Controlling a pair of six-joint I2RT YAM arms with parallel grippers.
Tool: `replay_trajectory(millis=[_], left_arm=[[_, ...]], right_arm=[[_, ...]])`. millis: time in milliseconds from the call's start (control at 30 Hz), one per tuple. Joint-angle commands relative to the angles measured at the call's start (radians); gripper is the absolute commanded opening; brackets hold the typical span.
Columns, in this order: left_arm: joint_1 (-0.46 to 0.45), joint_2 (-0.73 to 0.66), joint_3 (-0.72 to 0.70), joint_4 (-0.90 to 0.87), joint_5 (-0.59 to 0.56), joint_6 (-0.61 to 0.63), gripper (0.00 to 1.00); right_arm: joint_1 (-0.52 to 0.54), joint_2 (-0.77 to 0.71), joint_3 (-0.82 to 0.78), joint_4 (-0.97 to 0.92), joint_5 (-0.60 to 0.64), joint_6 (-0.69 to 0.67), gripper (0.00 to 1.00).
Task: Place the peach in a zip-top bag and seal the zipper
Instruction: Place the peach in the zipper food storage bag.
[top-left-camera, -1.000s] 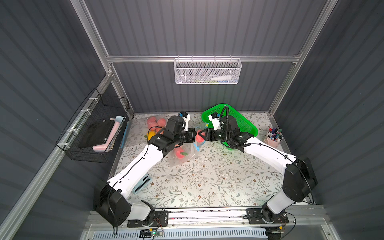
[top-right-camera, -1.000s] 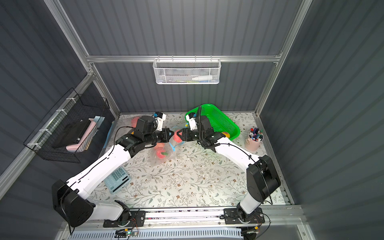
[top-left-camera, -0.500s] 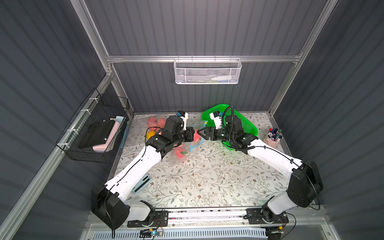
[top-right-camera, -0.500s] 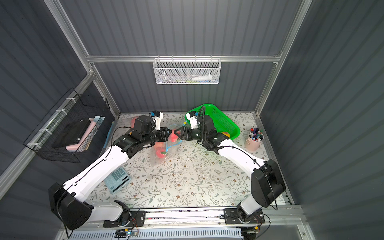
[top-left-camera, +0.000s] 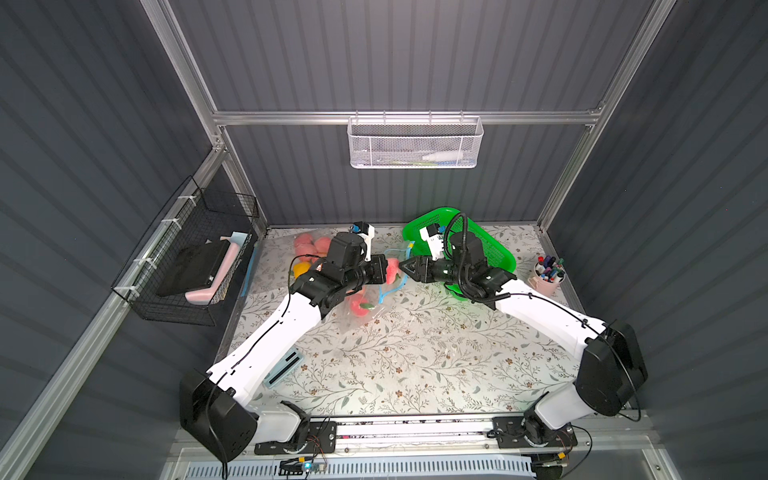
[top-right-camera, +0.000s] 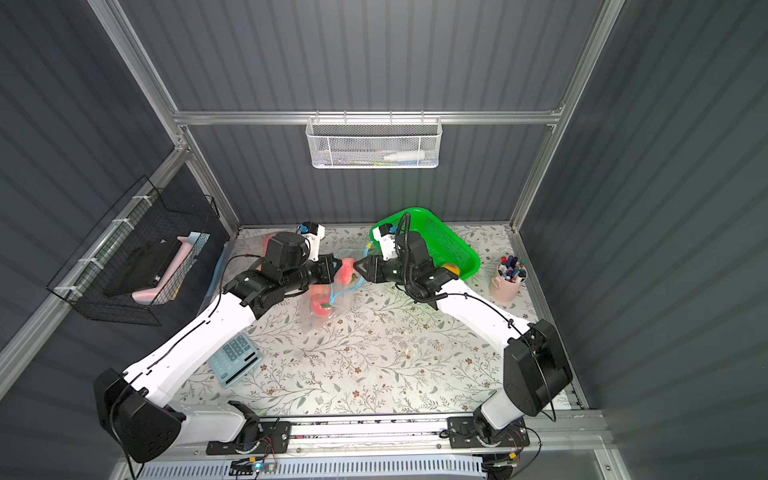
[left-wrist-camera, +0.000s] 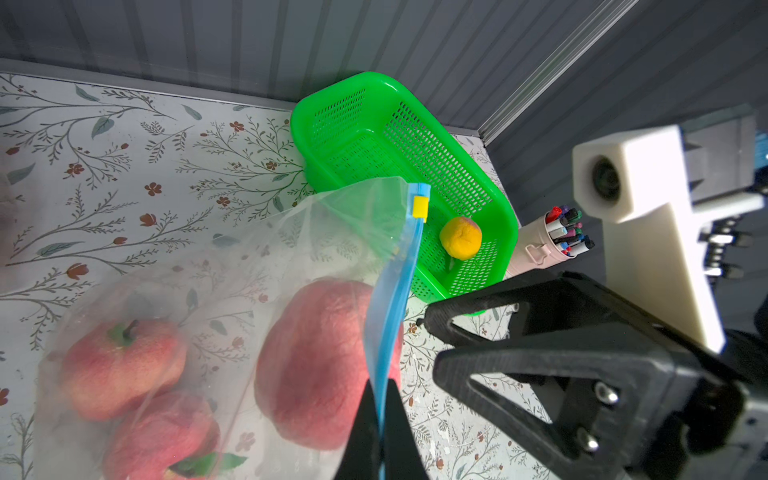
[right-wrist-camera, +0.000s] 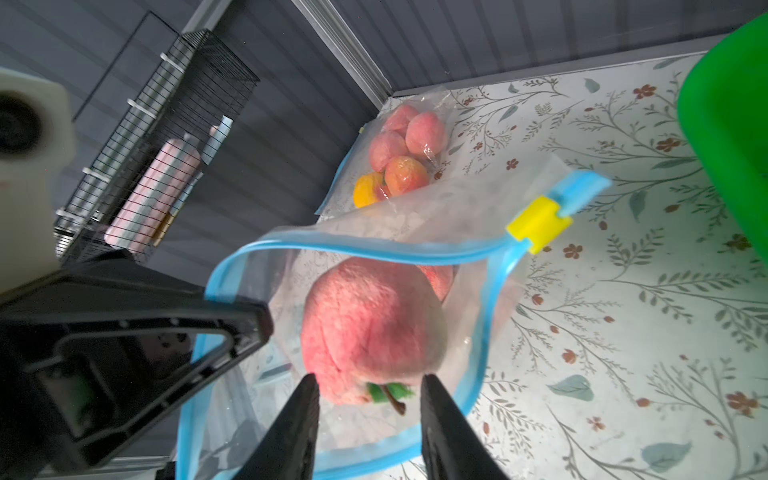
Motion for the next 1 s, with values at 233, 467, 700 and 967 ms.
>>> replay_trajectory(millis=[233, 467, 700, 967], left_arm=[[-0.001, -0.035, -0.003, 0.007, 0.035, 0.024, 0.0], [-0.001, -0.045, -0.008, -0.032, -0.061, 0.034, 0.0], [-0.001, -0.085, -0.003, -0.072, -0.146, 0.057, 0.0], [-0.001, -0.167, 0.016, -0.146, -0.234, 0.11, 0.0]], right_arm=[[0.053, 0.117, 0.104, -0.065, 0.084, -0.019, 0.42], [0.048, -0.026, 0.034, -0.048, 0.162, -0.05, 0.57], [0.028, -0.199, -0.082, -0.059, 0.46, -0.13, 0.78], [-0.061, -0.117, -0.028, -0.24, 0.629, -0.204, 0.99]])
